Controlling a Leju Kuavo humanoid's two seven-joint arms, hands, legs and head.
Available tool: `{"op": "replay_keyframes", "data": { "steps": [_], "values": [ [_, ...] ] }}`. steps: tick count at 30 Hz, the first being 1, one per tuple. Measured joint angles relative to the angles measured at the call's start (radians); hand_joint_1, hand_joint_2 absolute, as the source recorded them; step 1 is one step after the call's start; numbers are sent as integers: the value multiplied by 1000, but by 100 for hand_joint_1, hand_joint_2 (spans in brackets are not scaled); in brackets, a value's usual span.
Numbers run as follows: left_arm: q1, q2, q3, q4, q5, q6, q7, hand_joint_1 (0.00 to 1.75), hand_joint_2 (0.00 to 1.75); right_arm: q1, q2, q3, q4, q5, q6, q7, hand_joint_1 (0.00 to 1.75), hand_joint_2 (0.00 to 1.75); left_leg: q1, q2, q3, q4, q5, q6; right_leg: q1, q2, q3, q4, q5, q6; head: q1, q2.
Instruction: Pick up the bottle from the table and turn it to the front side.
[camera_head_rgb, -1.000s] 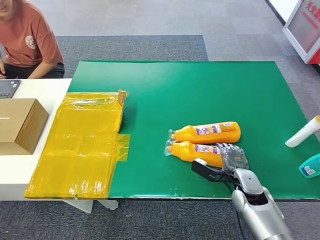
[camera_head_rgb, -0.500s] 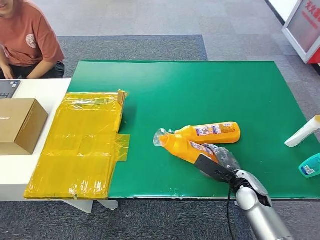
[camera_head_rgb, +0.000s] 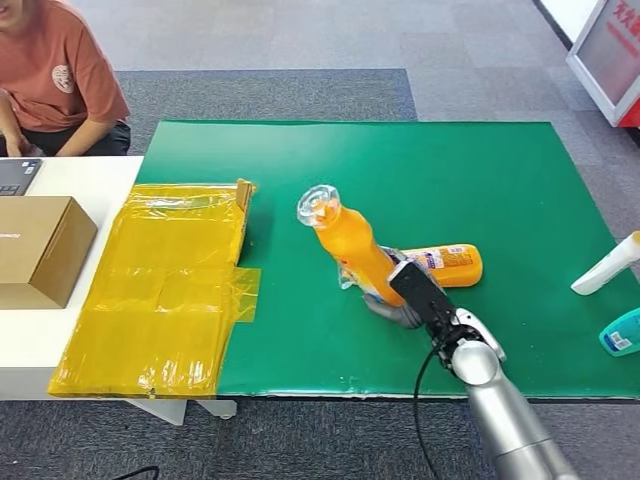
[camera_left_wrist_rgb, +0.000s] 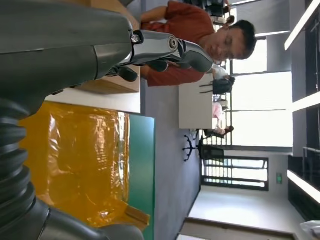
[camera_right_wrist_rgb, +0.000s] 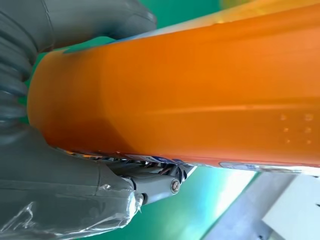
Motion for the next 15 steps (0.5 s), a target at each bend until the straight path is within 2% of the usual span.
{"op": "replay_keyframes", "data": {
  "steps": [3, 7, 12, 15],
  "values": [
    [-75, 47, -129, 85, 30, 66, 13, 0, 175, -61, 53, 36, 40, -24, -16, -4, 175, 175, 0, 0, -1, 0, 2, 0, 0, 0, -1, 0, 2, 0, 0, 0],
    [-158, 89, -284, 166, 39, 89, 28, 0, 175, -114, 105, 80, 80, -47, -30, -12, 175, 175, 0, 0, -2, 0, 4, 0, 0, 0, -2, 0, 3, 1, 0, 0],
    [-271, 124, -465, 241, 8, 123, 55, 0, 175, -149, 152, 132, 109, -78, -40, -24, 175, 175, 0, 0, -5, 0, 4, 0, 0, 0, -4, 0, 5, 1, 0, 0],
    [-317, 135, -543, 290, 19, 140, 72, 0, 175, -164, 173, 161, 122, -79, -54, -28, 175, 175, 0, 0, -6, 0, 4, 0, 0, 0, -5, 0, 5, 1, 0, 0]
  ]
}}
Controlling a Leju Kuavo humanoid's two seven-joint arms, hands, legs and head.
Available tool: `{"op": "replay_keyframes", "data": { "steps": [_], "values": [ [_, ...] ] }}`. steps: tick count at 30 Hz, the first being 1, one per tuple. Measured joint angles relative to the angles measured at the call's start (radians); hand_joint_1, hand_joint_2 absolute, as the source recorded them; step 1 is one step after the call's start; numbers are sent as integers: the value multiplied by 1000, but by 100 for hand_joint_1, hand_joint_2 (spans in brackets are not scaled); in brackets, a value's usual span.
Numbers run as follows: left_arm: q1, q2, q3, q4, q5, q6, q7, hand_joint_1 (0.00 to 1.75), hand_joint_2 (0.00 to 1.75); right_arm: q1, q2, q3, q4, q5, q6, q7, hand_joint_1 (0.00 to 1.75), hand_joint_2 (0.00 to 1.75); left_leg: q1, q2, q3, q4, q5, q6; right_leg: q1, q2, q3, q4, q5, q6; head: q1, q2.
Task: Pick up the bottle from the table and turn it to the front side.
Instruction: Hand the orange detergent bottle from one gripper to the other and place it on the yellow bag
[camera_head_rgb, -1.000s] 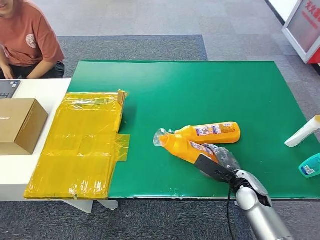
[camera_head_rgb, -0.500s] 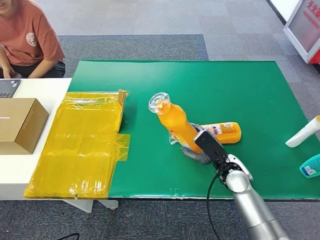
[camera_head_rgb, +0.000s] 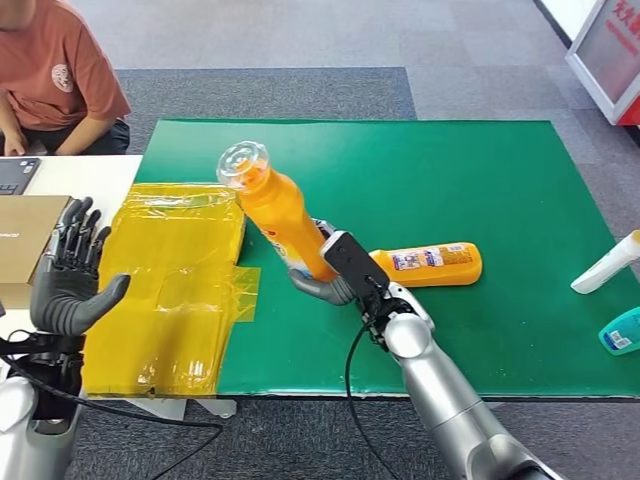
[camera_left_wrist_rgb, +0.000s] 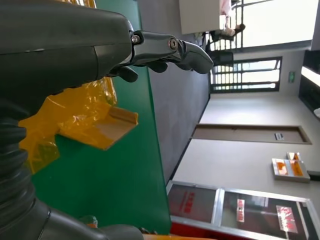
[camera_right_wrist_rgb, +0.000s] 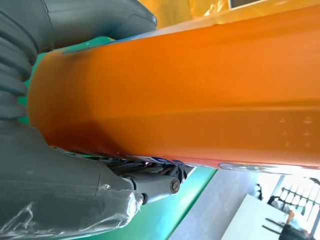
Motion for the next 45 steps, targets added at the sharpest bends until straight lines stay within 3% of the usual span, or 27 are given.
{"op": "replay_keyframes", "data": {
  "steps": [14, 21, 31, 42, 45],
  "values": [
    [-125, 12, -270, 144, 72, -65, 86, 0, 175, -47, 39, 90, 57, 18, -35, -15, 175, 175, 0, 0, -1, 0, 0, 0, 0, 0, -1, 0, 0, 0, 0, 0],
    [-145, 14, -317, 175, 87, -60, 87, 0, 175, -54, 42, 110, 72, 22, -39, -17, 175, 175, 0, 0, -2, 0, 0, 0, 0, 0, -1, 0, 0, 0, 0, 0],
    [-210, 14, -381, 197, -25, 38, 64, 0, 175, -59, 48, 174, 92, 43, -52, -15, 175, 175, 0, 0, -2, 0, 0, 0, 0, 0, -2, 0, 0, 0, 0, 0],
    [-251, 13, -425, 201, -20, 40, 68, 0, 175, -69, 57, 227, 159, 58, -57, -14, 175, 175, 0, 0, -3, 0, 0, 0, 0, 0, -3, 0, 0, 0, 0, 0],
    [-254, 11, -439, 202, -5, 33, 73, 131, 175, -70, 61, 232, 183, 58, -59, -17, 175, 175, 0, 0, -3, 0, 0, 0, 0, 0, -3, 0, 0, 0, 0, 0]
  ]
}}
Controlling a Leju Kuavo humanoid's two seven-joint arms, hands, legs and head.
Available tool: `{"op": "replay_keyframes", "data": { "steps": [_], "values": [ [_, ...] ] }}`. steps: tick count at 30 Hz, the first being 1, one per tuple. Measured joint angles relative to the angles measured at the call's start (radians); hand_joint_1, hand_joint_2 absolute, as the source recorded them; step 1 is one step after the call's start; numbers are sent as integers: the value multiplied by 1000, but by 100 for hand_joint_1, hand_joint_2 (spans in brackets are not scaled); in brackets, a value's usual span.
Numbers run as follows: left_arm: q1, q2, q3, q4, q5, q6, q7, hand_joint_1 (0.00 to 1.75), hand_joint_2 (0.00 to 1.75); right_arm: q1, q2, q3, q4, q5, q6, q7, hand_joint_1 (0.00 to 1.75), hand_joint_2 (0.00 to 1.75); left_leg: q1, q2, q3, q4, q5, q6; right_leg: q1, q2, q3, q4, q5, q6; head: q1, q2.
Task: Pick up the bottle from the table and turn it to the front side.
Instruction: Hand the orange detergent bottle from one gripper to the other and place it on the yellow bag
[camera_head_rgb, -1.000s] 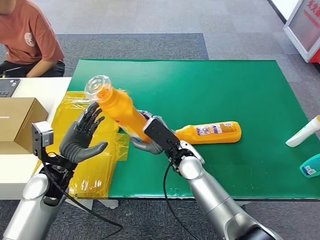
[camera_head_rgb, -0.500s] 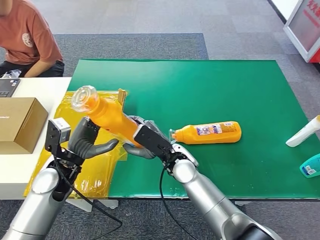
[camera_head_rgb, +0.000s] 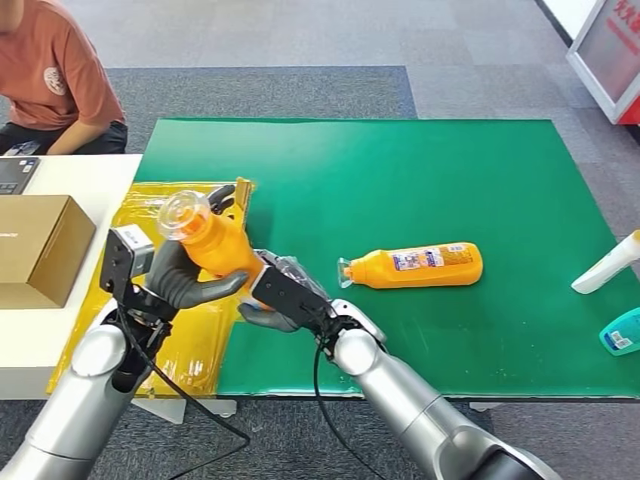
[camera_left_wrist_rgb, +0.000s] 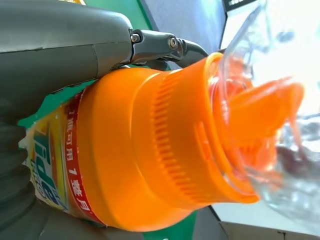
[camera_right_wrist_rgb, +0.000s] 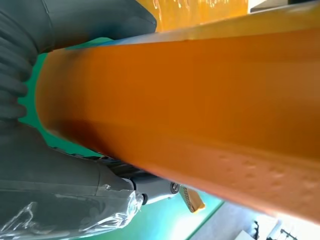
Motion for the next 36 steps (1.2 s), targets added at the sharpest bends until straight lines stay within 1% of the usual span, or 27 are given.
{"op": "replay_keyframes", "data": {
  "steps": [1, 8, 23, 24, 25, 28, 29, 33, 35, 36],
  "values": [
    [0, 0, -5, 0, 5, -2, 3, 175, 175, -1, 2, 1, 6, 0, -1, -1, 175, 175, 0, 0, 0, 0, 0, 0, 0, 0, 0, 0, 0, 0, 0, 0],
    [-1, 1, -28, 1, 23, -4, 14, 175, 175, -5, 7, 4, 31, -1, -3, -5, 175, 175, 0, 0, 0, 0, 0, 0, 0, 0, 0, 0, 0, 0, 0, 0],
    [-1, 2, -29, 5, 36, 2, 14, 175, 175, -5, 10, 7, 40, -3, -4, -10, 175, 175, 0, 0, 0, 0, 0, 0, 0, 0, 0, 0, 0, 0, 0, 0],
    [-1, 2, -29, 5, 39, 3, 14, 175, 175, -5, 10, 7, 40, -3, -5, -10, 172, 175, 0, 0, 0, 0, 0, 0, 0, 0, 0, 0, 0, 0, 0, 0],
    [-1, 2, -29, 5, 41, 4, 13, 175, 175, -5, 10, 7, 40, -3, -5, -10, 146, 175, 0, 0, 0, 0, 0, 0, 0, 0, 0, 0, 0, 0, 0, 0],
    [-1, 4, -29, 5, 42, 9, 13, 175, 175, -6, 10, 7, 40, -5, -7, -10, 17, 175, 0, 0, 0, 0, 0, 0, 0, 0, 0, 0, 0, 0, 0, 0],
    [-1, 6, -30, 6, 38, 14, 13, 175, 175, -6, 10, 8, 40, -5, -8, -9, 0, 175, 0, 0, -1, 0, 0, 0, 0, 0, 0, 0, 0, 0, 0, 0],
    [0, 24, -24, 8, 1, 64, 9, 175, 175, -6, 9, 6, 41, -15, -33, 5, 0, 175, 0, 0, -1, 0, 0, 0, 0, 0, 0, 0, 0, 0, 0, 0],
    [0, 46, -10, 10, -76, 137, 6, 175, 175, -4, 4, -6, 41, -22, -63, 16, 0, 175, 0, 0, 0, 0, 0, 0, 0, 0, -1, 0, 0, 0, 0, 0],
    [0, 61, 2, 10, -148, 191, 6, 175, 175, -1, -3, -18, 37, -30, -77, 21, 0, 175, 0, 0, 0, 0, 0, 0, 0, 0, -1, 0, 0, 0, 0, 0]
  ]
}}
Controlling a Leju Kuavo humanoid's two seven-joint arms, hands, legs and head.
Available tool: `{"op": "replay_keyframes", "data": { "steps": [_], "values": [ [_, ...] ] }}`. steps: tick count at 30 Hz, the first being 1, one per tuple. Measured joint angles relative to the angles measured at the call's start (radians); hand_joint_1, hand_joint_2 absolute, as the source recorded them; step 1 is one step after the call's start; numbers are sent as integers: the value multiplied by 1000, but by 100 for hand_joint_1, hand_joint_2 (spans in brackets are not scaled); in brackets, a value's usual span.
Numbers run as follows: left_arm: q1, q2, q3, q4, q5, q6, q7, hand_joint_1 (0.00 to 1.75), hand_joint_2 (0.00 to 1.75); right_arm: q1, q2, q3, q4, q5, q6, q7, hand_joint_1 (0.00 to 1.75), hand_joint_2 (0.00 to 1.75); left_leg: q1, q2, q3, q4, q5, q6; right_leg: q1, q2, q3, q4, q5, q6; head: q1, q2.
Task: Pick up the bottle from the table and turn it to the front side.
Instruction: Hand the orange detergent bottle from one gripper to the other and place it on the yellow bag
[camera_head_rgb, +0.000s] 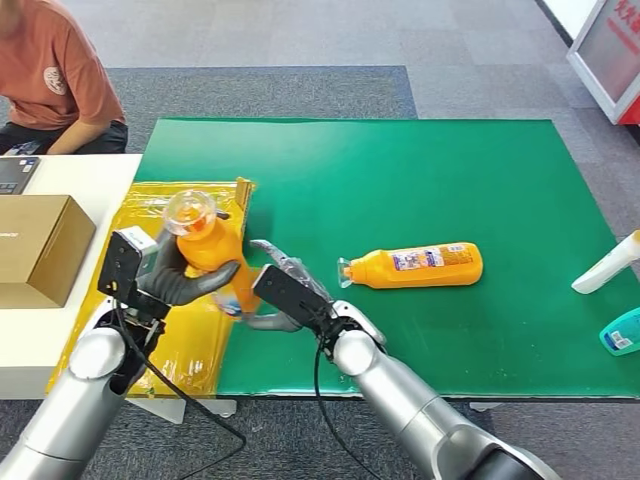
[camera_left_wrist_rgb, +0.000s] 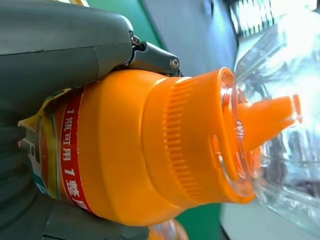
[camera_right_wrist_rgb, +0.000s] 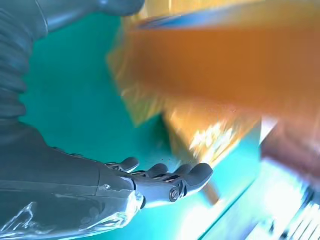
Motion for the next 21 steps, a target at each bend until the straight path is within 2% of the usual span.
{"op": "replay_keyframes", "data": {
  "steps": [3, 7, 15, 17, 21],
  "values": [
    [4, 48, 63, 1, -229, 121, 1, 175, 175, 24, -32, -59, -36, -24, 0, 9, 0, 175, 0, 0, 0, 0, 0, 0, 0, 0, 0, 0, 0, 0, 0, 0],
    [14, 77, 140, 1, -374, 168, 12, 175, 175, 55, -59, -121, -99, -13, 13, 9, 0, 175, 0, 0, 0, 0, 0, 0, 0, 0, 0, 0, 0, 0, 0, 0],
    [38, 79, 249, 4, -618, 285, 26, 175, 175, 114, -100, -196, -286, 42, 12, 6, 0, 175, 0, 0, -1, 0, 0, 0, 0, 0, -1, 0, 0, 0, 0, 0],
    [38, 76, 255, 13, -750, 338, 43, 175, 175, 125, -102, -202, -326, 53, 17, 4, 0, 175, 0, 0, -1, 0, 0, 0, 0, 0, -1, 0, 0, 0, 0, 0],
    [17, 54, 256, 63, -1083, 431, 75, 160, 175, 130, -103, -196, -403, 72, 33, 9, 0, 175, 0, 0, -1, 0, 0, 0, 0, 0, -1, 0, 0, 0, 0, 0]
  ]
}}
